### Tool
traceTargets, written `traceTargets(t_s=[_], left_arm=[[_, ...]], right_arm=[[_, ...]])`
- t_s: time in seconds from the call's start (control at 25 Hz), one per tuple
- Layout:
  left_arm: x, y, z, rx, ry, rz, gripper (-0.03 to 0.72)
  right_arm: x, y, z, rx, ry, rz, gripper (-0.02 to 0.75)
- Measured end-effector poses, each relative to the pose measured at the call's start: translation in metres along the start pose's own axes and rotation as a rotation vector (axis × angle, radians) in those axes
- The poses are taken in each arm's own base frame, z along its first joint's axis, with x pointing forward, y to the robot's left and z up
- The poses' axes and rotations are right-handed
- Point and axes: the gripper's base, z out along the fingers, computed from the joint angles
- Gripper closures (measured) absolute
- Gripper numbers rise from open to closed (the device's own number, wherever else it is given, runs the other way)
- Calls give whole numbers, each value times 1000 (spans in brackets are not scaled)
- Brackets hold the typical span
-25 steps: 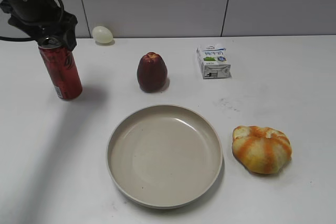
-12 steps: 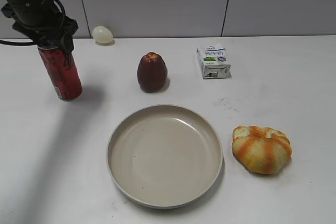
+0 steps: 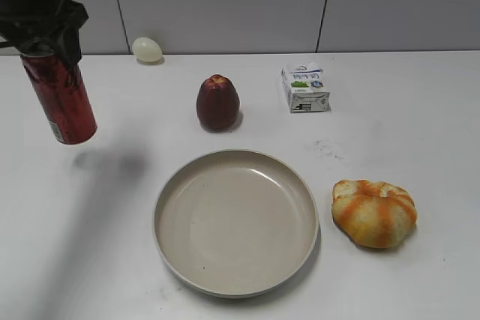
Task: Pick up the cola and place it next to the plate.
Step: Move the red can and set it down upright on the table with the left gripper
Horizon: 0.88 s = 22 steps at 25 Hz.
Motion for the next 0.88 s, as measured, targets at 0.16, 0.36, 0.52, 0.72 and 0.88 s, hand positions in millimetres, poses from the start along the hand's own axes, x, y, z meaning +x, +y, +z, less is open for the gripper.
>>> traceTargets(t_s=[0.16, 0.36, 0.52, 0.72, 0.88], left_arm=[[34, -41, -22, 24, -67, 69, 176], [83, -79, -30, 64, -141, 125, 176], [105, -88, -17, 76, -122, 145, 176], [123, -98, 10, 104, -112, 157, 176], [129, -100, 20, 112, -124, 150, 176]], right_arm=[[0, 0, 0, 0, 0, 0, 206], [0, 0, 0, 0, -1, 0, 206], [0, 0, 0, 0, -1, 0, 206], [0, 0, 0, 0, -1, 0, 206], [0, 0, 0, 0, -1, 1, 206]])
